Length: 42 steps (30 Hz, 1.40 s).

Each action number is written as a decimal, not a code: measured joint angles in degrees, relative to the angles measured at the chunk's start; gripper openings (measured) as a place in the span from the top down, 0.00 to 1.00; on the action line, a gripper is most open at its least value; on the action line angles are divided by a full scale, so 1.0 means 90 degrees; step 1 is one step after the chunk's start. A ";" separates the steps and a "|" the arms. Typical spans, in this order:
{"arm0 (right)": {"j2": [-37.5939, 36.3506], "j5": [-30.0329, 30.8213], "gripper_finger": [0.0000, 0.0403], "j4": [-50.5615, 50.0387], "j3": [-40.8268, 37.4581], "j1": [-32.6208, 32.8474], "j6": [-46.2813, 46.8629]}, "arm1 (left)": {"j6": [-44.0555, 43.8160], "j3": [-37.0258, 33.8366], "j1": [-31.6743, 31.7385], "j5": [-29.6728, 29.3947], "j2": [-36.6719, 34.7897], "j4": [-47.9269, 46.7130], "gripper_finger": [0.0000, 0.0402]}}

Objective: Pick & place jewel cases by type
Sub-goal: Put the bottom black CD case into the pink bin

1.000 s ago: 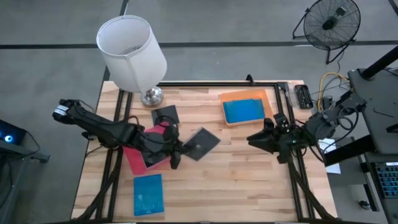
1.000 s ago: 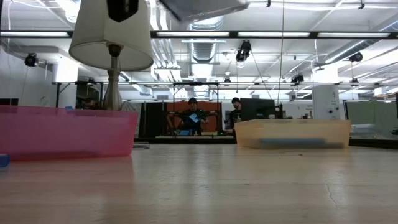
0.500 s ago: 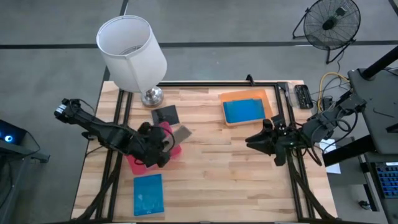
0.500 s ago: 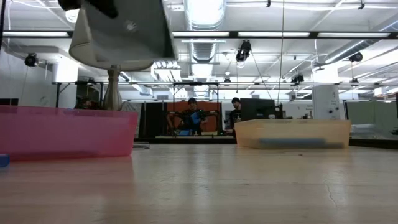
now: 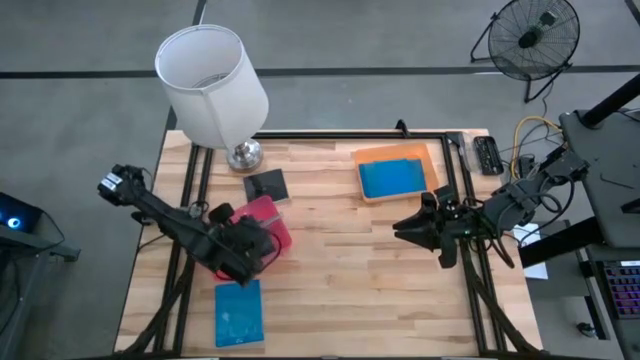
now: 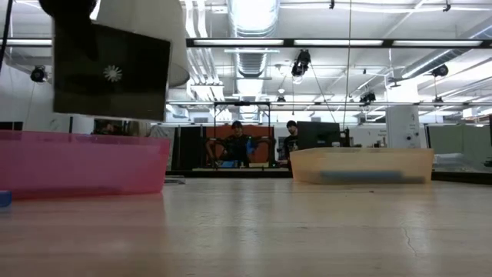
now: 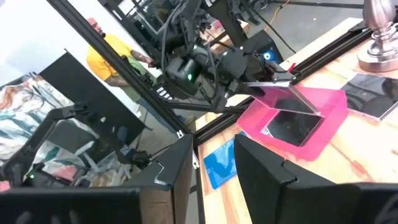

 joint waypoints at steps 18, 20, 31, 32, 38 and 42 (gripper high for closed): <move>0.0002 0.0001 0.72 -0.0117 0.0000 0.0000 -0.0023 | -0.0777 -0.1428 -0.0829 -0.0223 0.0779 -0.0384 1.00; 0.0002 0.0000 0.72 -0.0120 0.0000 0.0000 -0.0024 | -0.0813 -0.1647 -0.0905 -0.0225 0.0865 -0.0313 1.00; 0.0002 0.0002 0.74 -0.0113 0.0000 0.0000 -0.0022 | -0.0926 -0.2307 -0.1248 -0.0296 0.1306 0.0412 1.00; 0.0002 0.0002 0.74 -0.0115 0.0000 0.0000 -0.0023 | -0.0885 -0.2307 -0.1279 -0.0307 0.1376 0.0461 1.00; 0.0002 0.0002 0.72 -0.0115 0.0000 0.0000 -0.0024 | -0.0637 -0.2285 -0.1368 -0.0340 0.1725 0.0550 1.00; 0.0002 0.0005 0.73 -0.0117 0.0000 0.0000 -0.0025 | -0.0632 -0.2233 -0.1364 -0.0320 0.1791 0.0557 1.00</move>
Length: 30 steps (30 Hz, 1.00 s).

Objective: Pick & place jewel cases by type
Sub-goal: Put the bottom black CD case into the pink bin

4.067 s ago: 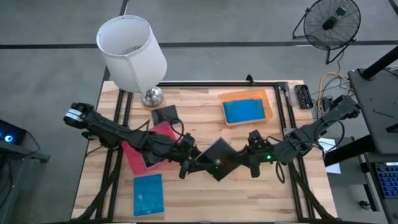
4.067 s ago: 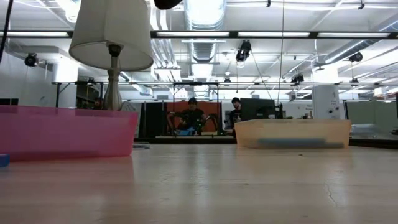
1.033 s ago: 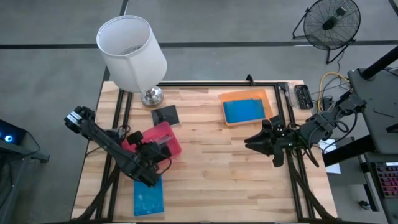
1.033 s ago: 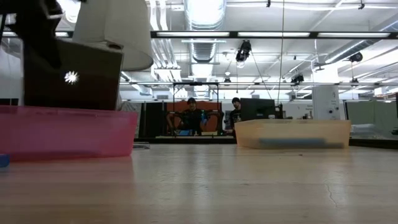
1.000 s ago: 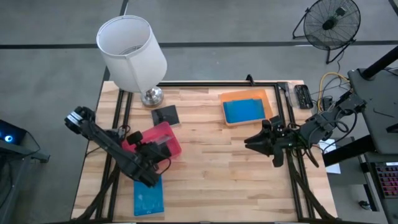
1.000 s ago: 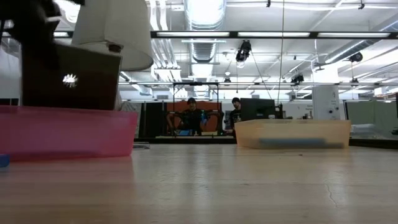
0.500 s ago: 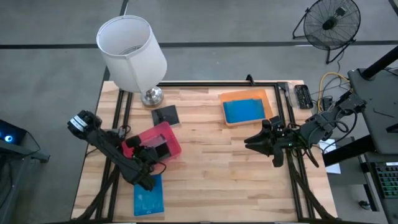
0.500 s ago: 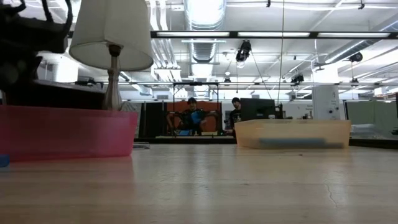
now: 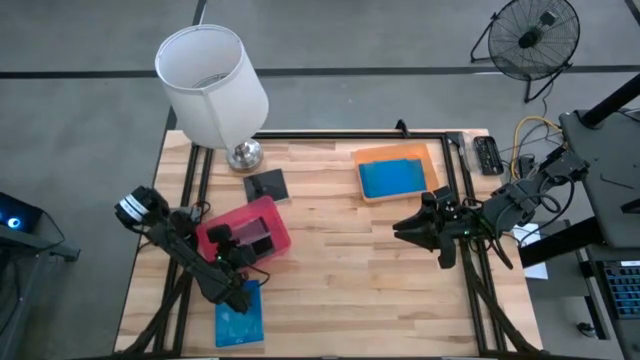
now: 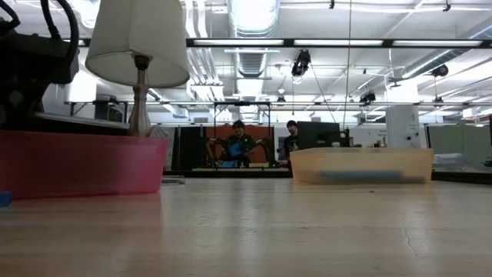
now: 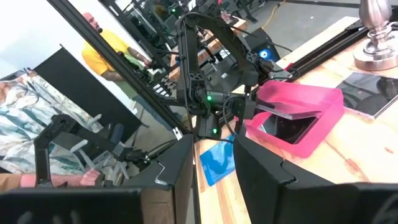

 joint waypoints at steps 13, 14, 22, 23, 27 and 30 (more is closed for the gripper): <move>0.0000 0.0005 0.75 -0.0005 0.0000 0.0000 -0.0137 | 0.0016 0.0261 -0.0001 0.0222 -0.0129 -0.0167 0.96; 0.0000 0.0005 0.74 -0.0008 0.0000 -0.0002 -0.0144 | -0.0015 0.0288 -0.0002 0.0236 -0.0129 -0.0181 0.94; 0.0000 0.0004 0.72 -0.0178 0.0000 0.0000 -0.0141 | -0.0209 0.0415 0.0000 0.0544 -0.0153 -0.0275 0.71; 0.0000 0.0003 0.72 -0.0180 0.0000 0.0000 -0.0140 | -0.0211 0.0425 0.0000 0.0575 -0.0153 -0.0277 0.67; 0.0000 0.0002 0.73 -0.0180 0.0000 -0.0001 -0.0143 | -0.0219 0.0455 0.0000 0.0761 -0.0153 -0.0284 0.55; 0.0000 0.0002 0.74 -0.0180 0.0000 -0.0002 -0.0143 | -0.0228 0.0527 0.0000 0.0974 -0.0153 -0.0285 0.46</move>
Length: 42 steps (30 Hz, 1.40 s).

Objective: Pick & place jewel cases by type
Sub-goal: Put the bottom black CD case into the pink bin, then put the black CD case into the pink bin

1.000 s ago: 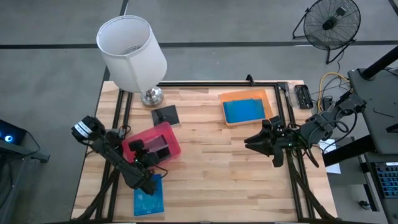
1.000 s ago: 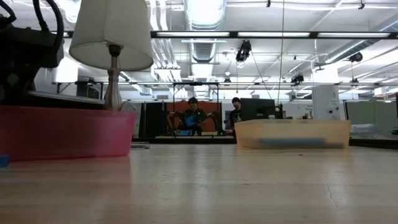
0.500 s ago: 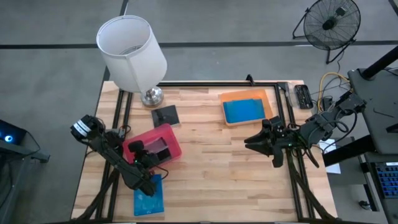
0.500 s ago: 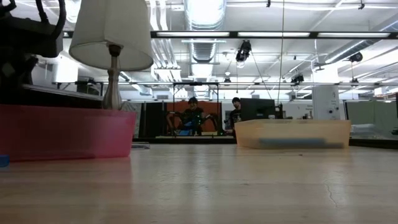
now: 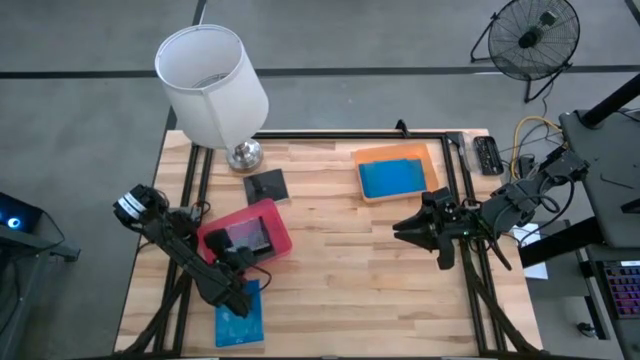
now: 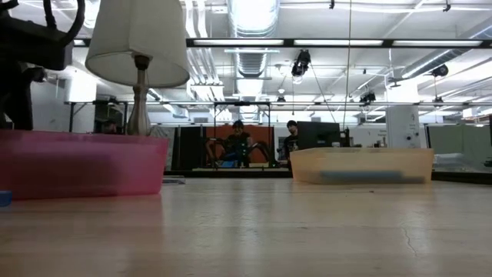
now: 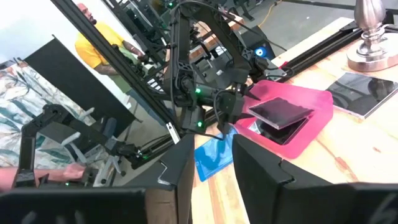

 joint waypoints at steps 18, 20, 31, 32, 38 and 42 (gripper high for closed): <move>0.0000 0.0157 0.71 -0.0031 0.0000 0.0002 -0.0053 | -0.0583 0.1439 0.0136 -0.0113 -0.0156 -0.0660 0.26; -0.0002 0.0181 0.70 -0.0043 0.0000 0.0000 -0.0088 | -0.0703 0.1587 0.0251 -0.0153 -0.0255 -0.0657 0.26; -0.0005 0.0524 0.69 -0.0048 0.0000 -0.0001 -0.0357 | -0.1747 0.1991 0.1621 -0.0809 -0.0714 -0.0621 0.26; -0.0005 0.0535 0.69 -0.0049 0.0000 -0.0006 -0.0357 | -0.1776 0.2007 0.1809 -0.0832 -0.0714 -0.0608 0.27; -0.0005 0.0546 0.71 -0.0055 0.0000 -0.0013 -0.0425 | -0.1720 0.2027 0.3010 -0.1097 -0.0682 -0.0109 0.27; -0.0005 0.0537 0.73 -0.0063 -0.0001 -0.0013 -0.0506 | -0.1536 0.2027 0.3874 -0.1207 -0.0682 0.0272 0.27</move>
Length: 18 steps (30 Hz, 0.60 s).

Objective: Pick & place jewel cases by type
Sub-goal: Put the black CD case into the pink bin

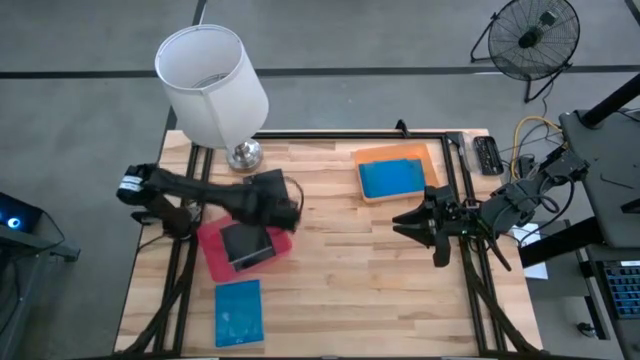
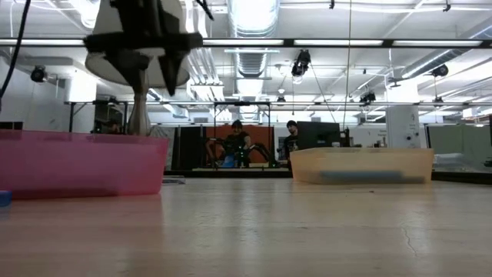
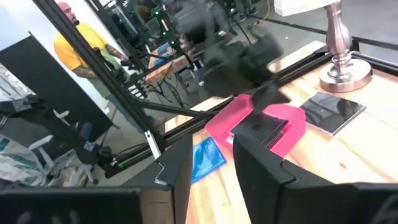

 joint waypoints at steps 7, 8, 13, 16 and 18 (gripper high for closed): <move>0.0000 -0.0025 0.76 -0.0041 -0.0009 -0.0002 -0.0299 | 0.0771 -0.0018 0.1243 0.0003 0.0000 0.0785 0.27; 0.0000 -0.0025 0.76 -0.0041 -0.0009 -0.0002 -0.0347 | 0.0881 -0.0040 0.1380 0.0008 0.0000 0.0924 0.27; 0.0000 -0.0025 0.78 -0.0046 -0.0011 -0.0002 -0.0536 | 0.1096 -0.0324 0.1794 0.0068 0.0012 0.1721 0.27; 0.0000 -0.0025 0.79 -0.0053 -0.0011 -0.0002 -0.0553 | 0.0855 -0.0638 0.1819 -0.0193 0.0012 0.2311 0.27; 0.0000 -0.0025 0.79 -0.0102 -0.0011 -0.0002 -0.0557 | 0.0553 -0.0853 0.1776 -0.0498 0.0017 0.2536 0.27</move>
